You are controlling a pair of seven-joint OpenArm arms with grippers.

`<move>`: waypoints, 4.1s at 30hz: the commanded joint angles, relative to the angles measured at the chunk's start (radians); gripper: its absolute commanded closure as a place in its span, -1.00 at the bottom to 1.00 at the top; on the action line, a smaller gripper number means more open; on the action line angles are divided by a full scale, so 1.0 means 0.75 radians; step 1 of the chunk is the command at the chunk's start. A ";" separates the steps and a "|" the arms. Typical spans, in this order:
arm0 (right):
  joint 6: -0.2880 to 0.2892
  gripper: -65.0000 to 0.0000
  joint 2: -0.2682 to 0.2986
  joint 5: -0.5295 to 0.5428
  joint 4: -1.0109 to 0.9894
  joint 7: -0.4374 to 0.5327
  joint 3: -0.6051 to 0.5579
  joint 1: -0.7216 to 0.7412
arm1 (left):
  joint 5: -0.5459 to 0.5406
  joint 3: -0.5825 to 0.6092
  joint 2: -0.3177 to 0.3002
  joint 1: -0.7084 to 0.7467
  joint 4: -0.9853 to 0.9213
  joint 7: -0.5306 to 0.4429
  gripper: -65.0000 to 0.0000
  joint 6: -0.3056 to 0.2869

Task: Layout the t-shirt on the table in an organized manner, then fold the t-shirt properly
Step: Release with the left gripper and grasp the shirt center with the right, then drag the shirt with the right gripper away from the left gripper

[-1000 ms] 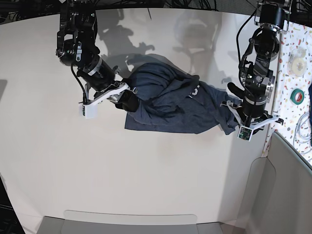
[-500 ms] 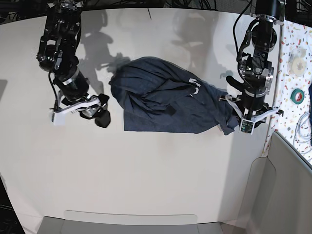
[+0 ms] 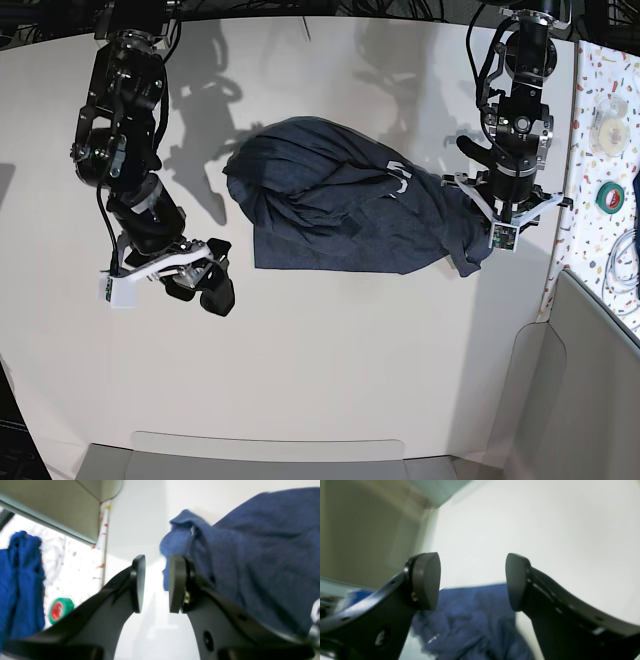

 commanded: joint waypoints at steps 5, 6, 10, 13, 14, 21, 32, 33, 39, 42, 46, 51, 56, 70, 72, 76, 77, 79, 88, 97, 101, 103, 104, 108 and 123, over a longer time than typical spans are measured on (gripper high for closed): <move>0.021 -0.23 -0.007 -0.223 0.022 -0.181 -0.488 0.190 | -0.185 -0.149 0.033 -0.016 0.028 -0.033 0.50 0.004; 0.021 -0.23 -0.009 -0.284 0.022 -0.221 -0.593 0.210 | -0.240 -0.186 0.033 -0.016 0.028 -0.033 0.50 0.004; 0.021 -0.23 -0.027 -0.564 0.022 -0.373 -0.906 0.222 | -0.523 -0.379 0.033 -0.016 0.028 -0.019 0.50 0.004; 0.023 -0.23 -0.027 -0.659 0.022 -0.494 -0.924 0.165 | -0.684 -0.505 0.027 -0.012 0.024 0.008 0.50 0.002; 0.023 -0.23 -0.021 -0.665 0.022 -0.512 -0.924 0.153 | -0.723 -0.530 0.025 -0.002 0.024 0.044 0.50 -0.002; 0.033 -0.23 0.018 -0.667 0.018 -0.545 -0.938 0.135 | -0.787 -0.569 0.031 0.002 0.024 0.169 0.49 -0.006; 0.035 -0.24 0.010 -0.667 -0.186 -0.545 -0.938 0.210 | -0.787 -0.575 0.031 0.031 0.024 0.180 0.49 -0.006; 0.037 -0.24 0.010 -0.667 -0.198 -0.545 -0.938 0.225 | -0.787 -0.573 0.031 0.031 0.024 0.180 0.49 -0.006; 0.205 -0.24 -0.001 -0.667 -0.299 -0.539 -0.938 0.257 | -0.787 -0.575 0.033 0.031 0.024 0.180 0.49 -0.006; 0.238 -0.24 -0.013 -0.667 -0.309 -0.539 -0.938 0.257 | -0.787 -0.577 0.033 0.031 0.024 0.180 0.49 -0.006; 0.277 -0.24 -0.019 -0.667 -0.309 -0.539 -0.938 0.255 | -0.787 -0.577 0.033 0.033 0.024 0.180 0.49 -0.006; 0.361 -0.24 -0.035 -0.669 -0.409 -0.532 -0.938 0.257 | -0.787 -0.577 0.033 0.053 0.024 0.180 0.49 -0.006; 0.369 -0.23 -0.056 -0.669 -0.530 -0.436 -0.961 0.257 | -0.787 -0.577 0.033 0.053 0.024 0.180 0.49 -0.006; 0.266 1.00 -0.113 -0.806 -0.679 -0.326 -0.957 0.315 | -0.789 -0.577 0.033 0.055 0.024 0.180 0.49 -0.006; 0.228 1.00 -0.127 -0.847 -0.644 -0.326 -0.887 0.310 | -0.789 -0.577 0.033 0.055 0.024 0.180 0.49 -0.006; 0.115 1.00 -0.133 -0.859 -0.489 -0.326 -0.752 0.267 | -0.789 -0.579 0.033 0.055 0.024 0.180 0.49 -0.006; 0.078 1.00 -0.133 -0.859 -0.436 -0.326 -0.713 0.247 | -0.789 -0.579 0.033 0.055 0.024 0.180 0.49 -0.006; 0.021 1.00 -0.133 -0.859 -0.342 -0.326 -0.648 0.212 | -0.789 -0.579 0.033 0.055 0.024 0.177 0.49 -0.006; -0.247 1.00 -0.121 -0.859 0.000 -0.230 -0.314 0.034 | -0.789 -0.579 0.033 0.055 0.024 0.169 0.49 -0.006; -0.394 1.00 -0.136 -0.859 0.020 0.094 -0.036 -0.156 | -0.789 -0.573 0.027 0.057 0.024 0.167 0.49 -0.006; -0.439 1.00 -0.197 -0.859 0.025 0.351 0.162 -0.301 | -0.789 -0.575 0.027 0.057 0.024 0.167 0.49 -0.006; -0.439 1.00 -0.213 -0.859 0.025 0.464 0.258 -0.354 | -0.789 -0.573 0.025 0.057 0.024 0.167 0.49 -0.009; -0.433 1.00 -0.221 -0.859 0.025 0.517 0.307 -0.373 | -0.789 -0.569 0.025 0.057 0.024 0.167 0.49 -0.009; -0.431 1.00 -0.230 -0.851 0.025 0.681 0.461 -0.404 | -0.789 -0.565 0.029 0.057 0.022 0.165 0.49 -0.009; -0.431 -0.04 -0.140 -0.004 0.000 0.488 0.782 -0.404 | -0.791 -0.520 0.031 0.053 0.020 0.163 0.49 -0.011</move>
